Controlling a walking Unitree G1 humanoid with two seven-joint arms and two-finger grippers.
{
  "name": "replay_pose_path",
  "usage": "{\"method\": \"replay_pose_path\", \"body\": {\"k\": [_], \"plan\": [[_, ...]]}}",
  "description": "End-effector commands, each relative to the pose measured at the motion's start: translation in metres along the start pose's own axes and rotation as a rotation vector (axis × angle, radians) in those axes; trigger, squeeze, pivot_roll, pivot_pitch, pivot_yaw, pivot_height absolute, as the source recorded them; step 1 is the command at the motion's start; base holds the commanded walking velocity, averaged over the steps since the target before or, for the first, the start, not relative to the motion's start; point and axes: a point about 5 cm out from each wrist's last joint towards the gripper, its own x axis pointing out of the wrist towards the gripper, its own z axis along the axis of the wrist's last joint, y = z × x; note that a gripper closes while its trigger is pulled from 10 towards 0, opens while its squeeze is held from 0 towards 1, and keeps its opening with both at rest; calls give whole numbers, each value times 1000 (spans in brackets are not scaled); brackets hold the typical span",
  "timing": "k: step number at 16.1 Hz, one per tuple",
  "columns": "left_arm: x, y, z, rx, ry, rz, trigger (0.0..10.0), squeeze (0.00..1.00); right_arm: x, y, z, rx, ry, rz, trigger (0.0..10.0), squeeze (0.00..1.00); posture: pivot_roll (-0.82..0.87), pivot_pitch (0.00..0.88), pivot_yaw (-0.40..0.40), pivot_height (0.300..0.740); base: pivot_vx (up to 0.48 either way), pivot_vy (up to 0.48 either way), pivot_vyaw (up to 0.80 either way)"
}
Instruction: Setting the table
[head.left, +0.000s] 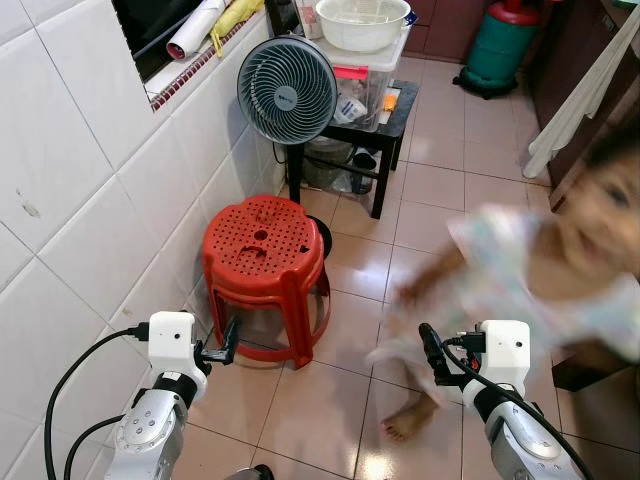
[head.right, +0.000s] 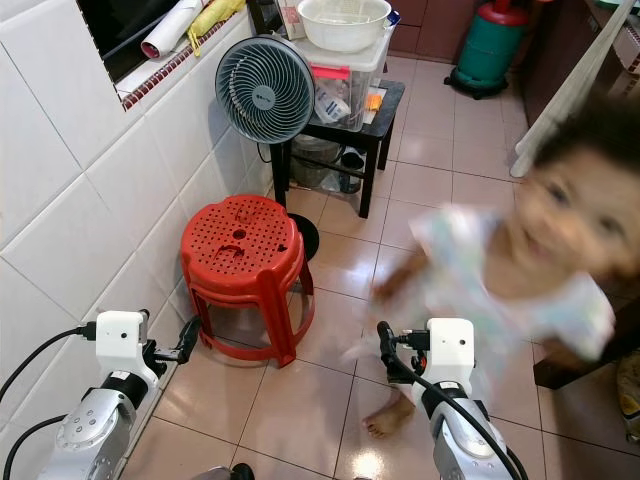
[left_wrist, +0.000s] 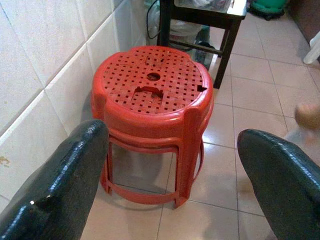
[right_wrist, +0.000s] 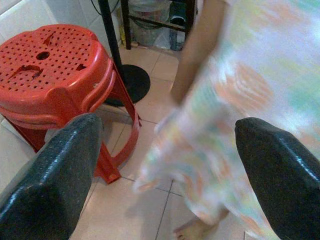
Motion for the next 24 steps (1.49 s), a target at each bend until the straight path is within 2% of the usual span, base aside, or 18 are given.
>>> {"method": "replay_pose_path", "body": {"k": [1,15,24], "plan": [[-2,1,-5,-3,27,-3,10000,0,-2,2,0,6,2,9,10000,0,-177,145,11,740,0,0,-500],[1,0,-2,-16,21,-28,10000,0,-2,3,-1,8,16,12,10000,0,-184,150,12,740,0,0,-767],[7,-2,6,-100,10,-78,10000,0,-2,2,0,20,10,0,10000,0,-191,149,15,740,0,0,-800]]}}
